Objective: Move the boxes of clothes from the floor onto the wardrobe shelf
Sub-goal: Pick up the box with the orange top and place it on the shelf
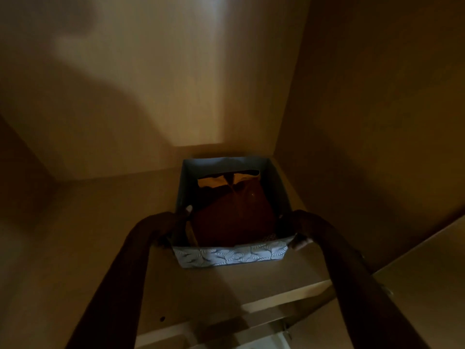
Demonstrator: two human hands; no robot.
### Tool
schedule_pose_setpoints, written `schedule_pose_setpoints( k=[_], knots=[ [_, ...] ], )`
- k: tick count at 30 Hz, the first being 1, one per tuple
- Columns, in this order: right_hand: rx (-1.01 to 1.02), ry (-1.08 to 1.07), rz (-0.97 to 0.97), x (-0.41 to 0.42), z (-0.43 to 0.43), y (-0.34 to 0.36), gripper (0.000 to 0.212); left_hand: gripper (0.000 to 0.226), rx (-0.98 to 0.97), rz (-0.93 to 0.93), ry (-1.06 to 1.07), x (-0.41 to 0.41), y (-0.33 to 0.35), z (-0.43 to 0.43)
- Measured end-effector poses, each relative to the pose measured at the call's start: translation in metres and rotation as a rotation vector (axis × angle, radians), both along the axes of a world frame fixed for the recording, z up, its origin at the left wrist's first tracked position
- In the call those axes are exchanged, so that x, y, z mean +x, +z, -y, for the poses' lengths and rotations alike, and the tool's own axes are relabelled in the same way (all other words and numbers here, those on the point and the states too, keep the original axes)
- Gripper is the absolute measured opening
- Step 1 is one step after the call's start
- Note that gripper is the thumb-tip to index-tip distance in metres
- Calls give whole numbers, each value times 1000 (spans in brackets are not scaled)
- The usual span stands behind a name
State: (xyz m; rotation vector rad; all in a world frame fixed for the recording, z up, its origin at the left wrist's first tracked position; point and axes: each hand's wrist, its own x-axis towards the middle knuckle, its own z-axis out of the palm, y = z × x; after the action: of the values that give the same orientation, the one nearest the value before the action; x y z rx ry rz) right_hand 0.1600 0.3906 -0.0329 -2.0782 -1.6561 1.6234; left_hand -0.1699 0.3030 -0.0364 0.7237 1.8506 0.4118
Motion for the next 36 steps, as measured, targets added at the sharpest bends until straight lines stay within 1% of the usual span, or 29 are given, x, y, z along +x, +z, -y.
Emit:
schedule_pose_setpoints(
  k=[2,3,4,5,6,7,8,9,10,11,12,14,16,19,22,24,27,31,36],
  knots=[
    [55,-124,35,0,-13,-2,21,93,49,-45,44,12,0,-17],
    [80,-198,48,2,-23,-4,29,100,70,-59,36,22,2,-24],
    [129,-247,64,2,-29,-4,34,114,107,-60,21,27,3,-28],
    [205,-261,95,4,-35,-6,37,123,146,-38,6,33,5,-32],
    [294,-255,144,7,-38,-5,39,119,191,28,23,38,5,-35],
    [401,-235,193,10,-37,-3,40,105,235,116,27,40,5,-34],
    [512,-213,199,13,-32,0,39,95,268,192,7,39,4,-33],
    [619,-186,169,16,-27,0,42,106,295,226,-41,36,-3,-34],
    [700,-152,126,18,-21,0,47,123,299,243,-103,34,-8,-32],
    [739,-109,91,19,-16,-2,50,138,294,252,-176,34,-15,-32],
    [741,-60,55,19,-12,-4,49,144,290,239,-244,35,-19,-32],
    [695,3,-24,18,-10,-12,37,138,299,174,-293,37,-27,-36],
    [649,-34,-36,17,-14,-17,30,129,355,150,-266,40,-28,-42],
    [659,-50,23,18,-23,-20,34,119,447,182,-217,44,-30,-52],
    [650,-58,51,20,-35,-25,36,120,471,199,-133,52,-31,-66],
    [680,-58,53,20,-43,-29,31,123,488,157,-129,58,-33,-73],
    [726,-55,80,21,-55,-36,28,119,505,125,-136,65,-35,-77],
    [729,-41,102,15,-65,-38,35,120,499,146,-102,67,-36,-79],
    [706,-64,122,10,-69,-42,39,111,530,137,-82,70,-40,-73]
  ],
)
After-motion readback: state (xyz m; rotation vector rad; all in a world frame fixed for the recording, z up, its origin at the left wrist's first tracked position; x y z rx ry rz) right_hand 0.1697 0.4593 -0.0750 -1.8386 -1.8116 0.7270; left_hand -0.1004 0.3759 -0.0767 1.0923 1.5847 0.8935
